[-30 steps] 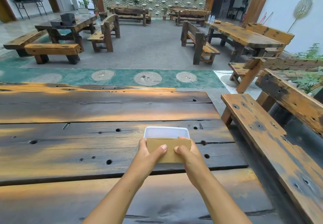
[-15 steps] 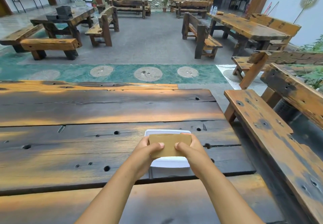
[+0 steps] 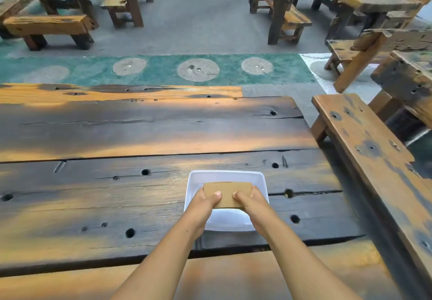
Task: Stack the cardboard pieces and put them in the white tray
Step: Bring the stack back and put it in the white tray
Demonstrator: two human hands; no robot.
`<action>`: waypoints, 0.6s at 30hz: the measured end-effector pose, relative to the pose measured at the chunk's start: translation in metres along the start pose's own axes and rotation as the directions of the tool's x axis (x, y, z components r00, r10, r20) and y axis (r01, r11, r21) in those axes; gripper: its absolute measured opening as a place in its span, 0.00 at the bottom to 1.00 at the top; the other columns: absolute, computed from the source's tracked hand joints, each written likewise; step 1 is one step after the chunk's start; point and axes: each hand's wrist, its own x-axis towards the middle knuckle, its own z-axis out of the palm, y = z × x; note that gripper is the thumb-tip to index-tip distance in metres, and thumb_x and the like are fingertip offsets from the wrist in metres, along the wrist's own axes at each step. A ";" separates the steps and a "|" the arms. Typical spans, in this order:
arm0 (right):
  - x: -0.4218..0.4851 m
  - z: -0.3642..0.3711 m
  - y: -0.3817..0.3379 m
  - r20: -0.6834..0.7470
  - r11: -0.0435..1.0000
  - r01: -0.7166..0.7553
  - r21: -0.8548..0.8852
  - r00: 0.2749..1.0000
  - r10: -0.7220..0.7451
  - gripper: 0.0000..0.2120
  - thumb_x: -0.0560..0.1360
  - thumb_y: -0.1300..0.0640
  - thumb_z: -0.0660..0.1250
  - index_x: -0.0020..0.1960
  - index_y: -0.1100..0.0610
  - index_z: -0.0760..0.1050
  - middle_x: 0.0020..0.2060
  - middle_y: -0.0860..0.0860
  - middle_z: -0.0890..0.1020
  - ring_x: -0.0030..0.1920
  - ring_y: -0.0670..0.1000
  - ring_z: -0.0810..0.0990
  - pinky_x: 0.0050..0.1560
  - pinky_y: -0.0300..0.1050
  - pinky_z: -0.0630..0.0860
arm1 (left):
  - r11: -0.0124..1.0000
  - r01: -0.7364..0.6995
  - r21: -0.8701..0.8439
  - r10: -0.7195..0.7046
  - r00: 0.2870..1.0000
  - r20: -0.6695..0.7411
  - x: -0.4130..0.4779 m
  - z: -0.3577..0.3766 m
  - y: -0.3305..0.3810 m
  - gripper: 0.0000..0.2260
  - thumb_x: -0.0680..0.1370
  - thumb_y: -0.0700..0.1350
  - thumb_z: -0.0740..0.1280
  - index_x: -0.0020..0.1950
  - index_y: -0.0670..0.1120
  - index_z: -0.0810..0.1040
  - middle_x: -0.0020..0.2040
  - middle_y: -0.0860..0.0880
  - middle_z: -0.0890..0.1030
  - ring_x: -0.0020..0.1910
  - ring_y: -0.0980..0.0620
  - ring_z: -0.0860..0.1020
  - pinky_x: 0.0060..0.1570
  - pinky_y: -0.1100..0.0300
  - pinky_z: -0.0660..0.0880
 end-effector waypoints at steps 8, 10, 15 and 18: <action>0.067 -0.001 0.017 -0.080 0.997 -0.079 0.018 0.994 0.080 0.14 0.74 0.58 0.67 0.59 0.59 0.75 0.57 0.58 0.82 0.56 0.56 0.81 0.59 0.53 0.79 | 0.995 0.094 0.036 -0.094 0.996 -0.009 0.069 -0.003 -0.012 0.13 0.83 0.38 0.63 0.66 0.37 0.76 0.58 0.39 0.82 0.55 0.46 0.78 0.64 0.49 0.73; 0.079 -0.002 0.020 -0.100 0.996 -0.092 0.010 0.991 0.093 0.13 0.74 0.59 0.69 0.58 0.60 0.77 0.55 0.58 0.83 0.50 0.52 0.81 0.47 0.45 0.77 | 0.993 0.110 0.044 -0.108 0.994 -0.035 0.083 -0.003 -0.012 0.12 0.82 0.37 0.64 0.64 0.37 0.77 0.57 0.39 0.83 0.54 0.46 0.79 0.59 0.52 0.75; 0.103 -0.003 0.036 -0.160 0.995 -0.096 0.012 0.982 0.097 0.18 0.73 0.60 0.72 0.62 0.59 0.75 0.53 0.54 0.83 0.51 0.50 0.82 0.48 0.43 0.77 | 0.990 0.118 0.082 -0.110 0.989 -0.096 0.107 -0.003 -0.020 0.05 0.81 0.37 0.66 0.51 0.45 0.80 0.47 0.47 0.84 0.44 0.52 0.80 0.41 0.61 0.74; 0.108 0.002 0.045 -0.211 0.995 -0.096 -0.024 0.974 0.089 0.20 0.72 0.58 0.74 0.62 0.58 0.72 0.57 0.56 0.82 0.54 0.52 0.81 0.57 0.47 0.77 | 0.986 0.126 0.113 -0.105 0.979 -0.174 0.116 0.000 -0.027 0.05 0.79 0.38 0.68 0.45 0.46 0.80 0.44 0.46 0.83 0.42 0.50 0.80 0.42 0.58 0.75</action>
